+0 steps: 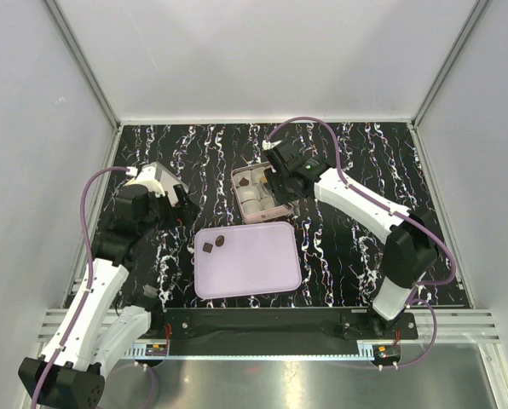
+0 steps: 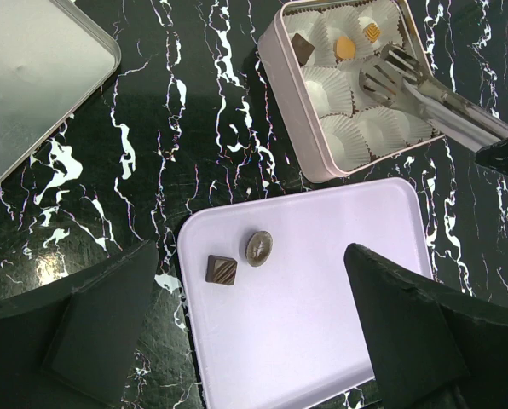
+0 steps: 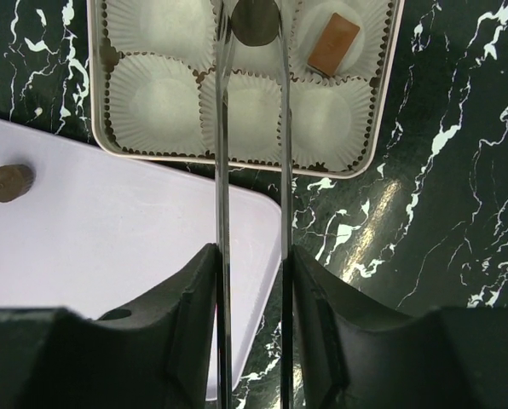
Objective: Pack the chocolate
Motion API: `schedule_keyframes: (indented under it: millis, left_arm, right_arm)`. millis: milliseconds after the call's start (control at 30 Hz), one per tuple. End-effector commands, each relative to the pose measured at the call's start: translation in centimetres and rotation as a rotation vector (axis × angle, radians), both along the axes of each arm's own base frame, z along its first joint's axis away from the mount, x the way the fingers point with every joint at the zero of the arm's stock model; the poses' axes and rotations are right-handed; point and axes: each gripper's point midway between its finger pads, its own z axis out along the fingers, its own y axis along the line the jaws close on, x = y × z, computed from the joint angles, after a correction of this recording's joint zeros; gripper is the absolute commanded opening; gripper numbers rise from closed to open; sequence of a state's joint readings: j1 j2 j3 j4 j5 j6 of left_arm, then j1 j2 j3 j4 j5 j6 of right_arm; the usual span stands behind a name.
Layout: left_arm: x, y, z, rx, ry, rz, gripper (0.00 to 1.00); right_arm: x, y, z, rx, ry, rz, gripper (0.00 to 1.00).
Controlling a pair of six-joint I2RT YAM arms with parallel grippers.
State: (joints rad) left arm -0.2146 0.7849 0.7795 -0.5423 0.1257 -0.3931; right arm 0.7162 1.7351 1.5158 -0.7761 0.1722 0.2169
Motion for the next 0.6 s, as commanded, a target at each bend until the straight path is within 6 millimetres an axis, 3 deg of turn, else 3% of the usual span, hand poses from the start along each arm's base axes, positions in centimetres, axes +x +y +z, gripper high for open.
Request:
schedule_keyframes:
  millis: [0,133,333,433,567]
  left_arm:
    - [0.8,-0.4,2.2,-0.032,-0.075,-0.009,0.99]
    - [0.8,-0.4,2.2,-0.033,-0.075,-0.010,0.99]
    - [0.8,-0.3,2.2,-0.032,-0.077,-0.007,0.99]
    - [0.8,-0.1,2.4,-0.026,-0.082,0.006,0.99]
    - [0.8,0.5,2.6,-0.013,-0.091,0.032,0.99]
  right_arm:
    - [1.3,0.6,3.6,0.051,-0.085,-0.001,0.45]
    - [1.0,0.5,5.3,0.074,-0.101,0.007,0.51]
    - [-0.5,1.0,6.7,0.112,-0.080,0.040,0.50]
    - [-3.0,3.9,7.3,0.183,-0.068,0.137,0.50]
    - [-7.1,7.3,6.3,0.165,-0.054,0.246,0.50]
